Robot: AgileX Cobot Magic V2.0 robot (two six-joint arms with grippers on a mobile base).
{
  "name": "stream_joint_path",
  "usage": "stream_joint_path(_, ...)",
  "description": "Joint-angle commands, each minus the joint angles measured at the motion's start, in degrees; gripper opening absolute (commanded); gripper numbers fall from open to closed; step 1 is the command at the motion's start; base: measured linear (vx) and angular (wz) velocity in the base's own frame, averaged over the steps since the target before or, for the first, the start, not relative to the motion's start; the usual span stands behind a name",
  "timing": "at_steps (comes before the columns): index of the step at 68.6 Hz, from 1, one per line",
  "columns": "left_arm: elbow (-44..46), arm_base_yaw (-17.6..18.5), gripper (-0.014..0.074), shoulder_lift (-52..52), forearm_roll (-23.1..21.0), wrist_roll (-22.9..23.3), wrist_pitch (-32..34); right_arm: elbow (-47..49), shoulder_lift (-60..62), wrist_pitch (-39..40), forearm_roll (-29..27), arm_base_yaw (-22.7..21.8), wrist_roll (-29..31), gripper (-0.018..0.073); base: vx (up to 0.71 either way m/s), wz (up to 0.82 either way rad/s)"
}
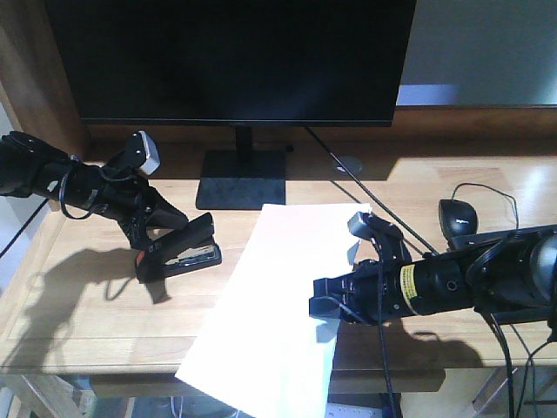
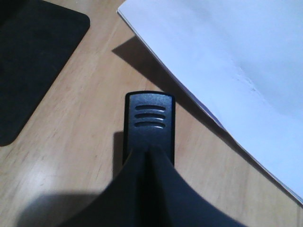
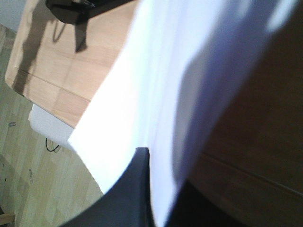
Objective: Grab stapler and paper to desk for stapling
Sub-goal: 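Bring the white paper with the right gripper under the held stapler, then lay the paper flat on the desk beneath the stapler with the right gripper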
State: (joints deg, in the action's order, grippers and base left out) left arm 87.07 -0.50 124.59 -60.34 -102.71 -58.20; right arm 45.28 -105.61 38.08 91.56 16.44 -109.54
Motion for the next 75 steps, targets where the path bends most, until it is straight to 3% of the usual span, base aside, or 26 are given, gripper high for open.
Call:
stream_joint_path(1,1.4,0.3,-0.0006,-3.6,-2.9,0.4,-1.5,2.1,1.3,1.7,-1.7,0.0,1.1,-0.0005,0.0,0.0)
stream_joint_path(30,1.4,0.3,-0.0006,-3.6,-2.9,0.4,-1.5,10.9,-5.9,5.9,-1.4,0.2,-1.6,-0.0005,0.0,0.0)
stream_joint_path(56,1.4,0.3,-0.0006,-3.6,-2.9,0.4,-1.5,17.4,-8.8,4.1,1.3,8.0,0.5,-0.0005,0.0,0.0)
stream_joint_path(75,1.4,0.3,-0.0006,-3.6,-2.9,0.4,-1.6,18.0,-6.4,6.4,2.0,8.4,0.3,-0.0005,0.0,0.0)
